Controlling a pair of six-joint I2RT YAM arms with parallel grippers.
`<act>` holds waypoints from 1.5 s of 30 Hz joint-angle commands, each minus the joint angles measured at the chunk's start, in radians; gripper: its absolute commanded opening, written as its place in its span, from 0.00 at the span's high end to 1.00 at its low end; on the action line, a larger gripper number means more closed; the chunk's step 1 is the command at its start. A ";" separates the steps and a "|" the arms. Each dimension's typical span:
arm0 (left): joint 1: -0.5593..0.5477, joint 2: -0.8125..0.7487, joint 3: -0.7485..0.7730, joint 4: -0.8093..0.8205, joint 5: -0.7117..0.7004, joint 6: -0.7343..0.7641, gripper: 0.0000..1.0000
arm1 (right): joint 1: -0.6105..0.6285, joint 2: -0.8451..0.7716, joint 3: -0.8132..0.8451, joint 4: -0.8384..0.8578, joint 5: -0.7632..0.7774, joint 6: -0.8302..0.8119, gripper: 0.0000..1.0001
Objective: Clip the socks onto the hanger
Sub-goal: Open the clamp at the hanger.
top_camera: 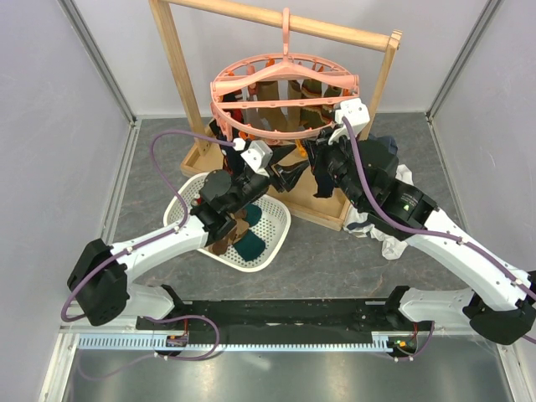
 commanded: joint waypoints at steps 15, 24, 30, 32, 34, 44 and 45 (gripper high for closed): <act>0.035 0.020 0.102 0.061 0.176 -0.181 0.53 | -0.002 -0.025 -0.008 0.036 -0.082 -0.026 1.00; 0.033 0.023 0.103 0.054 0.159 -0.186 0.86 | 0.000 -0.042 -0.017 0.036 -0.101 0.008 0.89; 0.002 0.015 0.091 -0.012 0.090 -0.114 0.98 | 0.000 -0.058 -0.016 0.018 -0.074 0.035 0.65; -0.004 0.013 0.085 -0.021 0.041 -0.084 0.98 | -0.002 -0.058 -0.004 0.001 -0.071 0.048 0.58; -0.013 0.013 0.080 -0.037 0.007 -0.058 0.98 | 0.000 -0.062 0.000 -0.007 -0.065 0.049 0.55; -0.068 0.020 0.097 -0.081 -0.111 0.104 0.98 | 0.000 -0.038 0.013 -0.032 -0.038 0.060 0.39; -0.073 0.021 0.098 -0.080 -0.111 0.123 0.98 | 0.000 -0.027 0.019 -0.036 -0.032 0.060 0.39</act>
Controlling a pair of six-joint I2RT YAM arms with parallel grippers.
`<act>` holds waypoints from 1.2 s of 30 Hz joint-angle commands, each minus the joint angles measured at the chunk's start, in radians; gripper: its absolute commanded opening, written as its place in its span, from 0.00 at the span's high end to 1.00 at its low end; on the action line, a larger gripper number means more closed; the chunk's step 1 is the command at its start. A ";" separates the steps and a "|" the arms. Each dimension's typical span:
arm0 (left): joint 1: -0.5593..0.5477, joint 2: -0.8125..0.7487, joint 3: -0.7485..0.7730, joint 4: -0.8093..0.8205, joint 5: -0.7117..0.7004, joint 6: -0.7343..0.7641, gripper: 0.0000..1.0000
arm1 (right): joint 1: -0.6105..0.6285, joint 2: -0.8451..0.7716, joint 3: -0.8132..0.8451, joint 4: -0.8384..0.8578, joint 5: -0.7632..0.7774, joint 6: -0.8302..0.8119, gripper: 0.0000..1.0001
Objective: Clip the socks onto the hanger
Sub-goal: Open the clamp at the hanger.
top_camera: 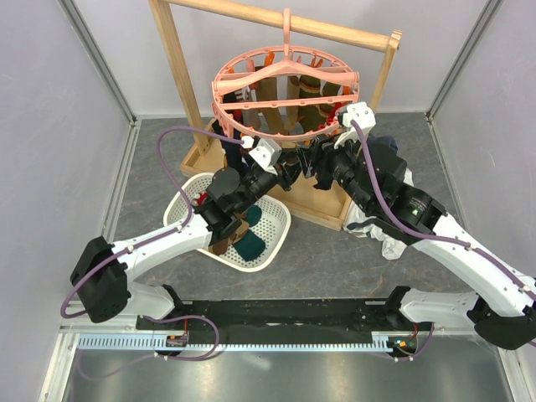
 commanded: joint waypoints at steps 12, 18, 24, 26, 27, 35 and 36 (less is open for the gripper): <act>-0.049 0.014 0.044 -0.016 -0.089 0.165 0.98 | 0.003 0.094 0.090 -0.003 0.068 0.021 0.39; -0.050 0.017 0.047 -0.020 -0.090 0.160 0.98 | 0.003 0.097 0.093 0.011 0.072 0.024 0.55; -0.050 0.014 0.049 -0.032 -0.098 0.148 0.92 | 0.001 0.088 0.080 0.011 0.074 0.027 0.86; -0.050 0.007 0.047 -0.037 -0.101 0.145 0.87 | 0.001 0.084 0.075 0.011 0.076 0.030 0.92; -0.050 0.005 0.047 -0.039 -0.102 0.137 0.80 | 0.000 0.084 0.073 0.011 0.076 0.030 0.96; -0.050 -0.050 0.039 -0.141 -0.141 0.064 0.37 | 0.000 0.067 0.047 0.014 0.080 0.031 1.00; -0.050 -0.076 0.035 -0.163 -0.148 0.052 0.33 | 0.000 0.064 0.044 0.014 0.082 0.030 1.00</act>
